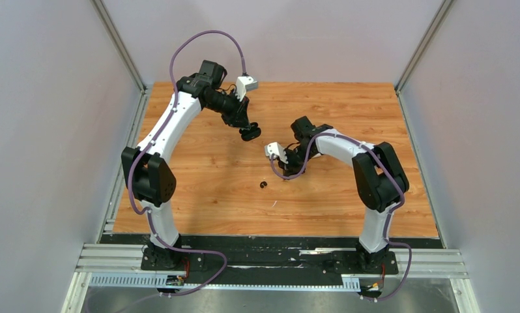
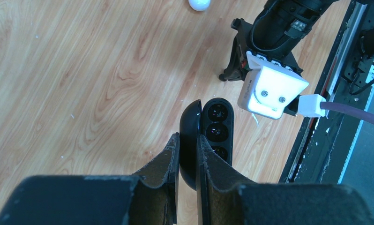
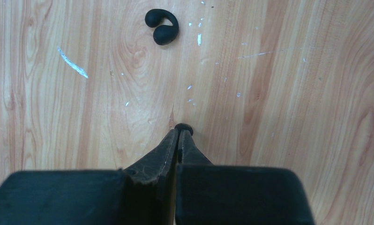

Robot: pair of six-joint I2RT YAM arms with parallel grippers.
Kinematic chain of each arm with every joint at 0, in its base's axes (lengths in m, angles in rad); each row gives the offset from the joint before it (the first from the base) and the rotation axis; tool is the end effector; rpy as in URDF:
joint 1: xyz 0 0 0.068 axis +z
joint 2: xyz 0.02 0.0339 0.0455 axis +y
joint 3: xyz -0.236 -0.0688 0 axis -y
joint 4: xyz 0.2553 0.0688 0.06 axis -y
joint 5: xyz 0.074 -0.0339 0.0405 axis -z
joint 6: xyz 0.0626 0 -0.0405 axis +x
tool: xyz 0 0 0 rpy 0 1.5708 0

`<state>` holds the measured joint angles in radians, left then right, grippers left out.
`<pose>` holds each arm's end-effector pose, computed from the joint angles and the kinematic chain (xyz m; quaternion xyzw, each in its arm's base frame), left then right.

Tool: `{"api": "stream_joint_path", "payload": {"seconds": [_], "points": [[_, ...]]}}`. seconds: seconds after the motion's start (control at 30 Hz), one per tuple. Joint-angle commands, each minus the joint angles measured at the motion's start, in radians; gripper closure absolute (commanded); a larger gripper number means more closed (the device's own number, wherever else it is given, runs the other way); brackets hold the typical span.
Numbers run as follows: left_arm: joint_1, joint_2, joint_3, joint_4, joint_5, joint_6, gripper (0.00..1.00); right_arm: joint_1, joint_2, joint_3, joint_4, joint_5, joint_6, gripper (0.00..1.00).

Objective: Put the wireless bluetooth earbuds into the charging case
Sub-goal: Adjust the right earbud at the center of the board, then pick up the right earbud from the center of the board.

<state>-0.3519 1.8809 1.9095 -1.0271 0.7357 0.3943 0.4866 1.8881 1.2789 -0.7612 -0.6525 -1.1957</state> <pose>0.3711 -0.1810 0.3043 0.4208 0.7966 -0.3393 0.2706 0.3022 0.2029 0.1196 -0.7239 0.6044 0.2662 0.1996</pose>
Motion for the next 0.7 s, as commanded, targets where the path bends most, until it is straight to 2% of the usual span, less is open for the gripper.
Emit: {"api": "stream_joint_path", "payload": {"seconds": [0.0, 0.63, 0.67], "points": [[0.003, -0.005, 0.03, 0.023, 0.03, -0.017, 1.0, -0.012, 0.026, 0.05, -0.013, 0.007, 0.03, 1.0], [0.003, 0.004, 0.023, 0.029, 0.034, -0.02, 1.0, -0.046, 0.019, 0.126, -0.133, -0.075, 0.091, 1.0], [0.002, 0.007, 0.029, 0.03, 0.035, -0.021, 1.0, -0.046, 0.022, 0.128, -0.131, -0.075, 0.095, 0.95]]}}
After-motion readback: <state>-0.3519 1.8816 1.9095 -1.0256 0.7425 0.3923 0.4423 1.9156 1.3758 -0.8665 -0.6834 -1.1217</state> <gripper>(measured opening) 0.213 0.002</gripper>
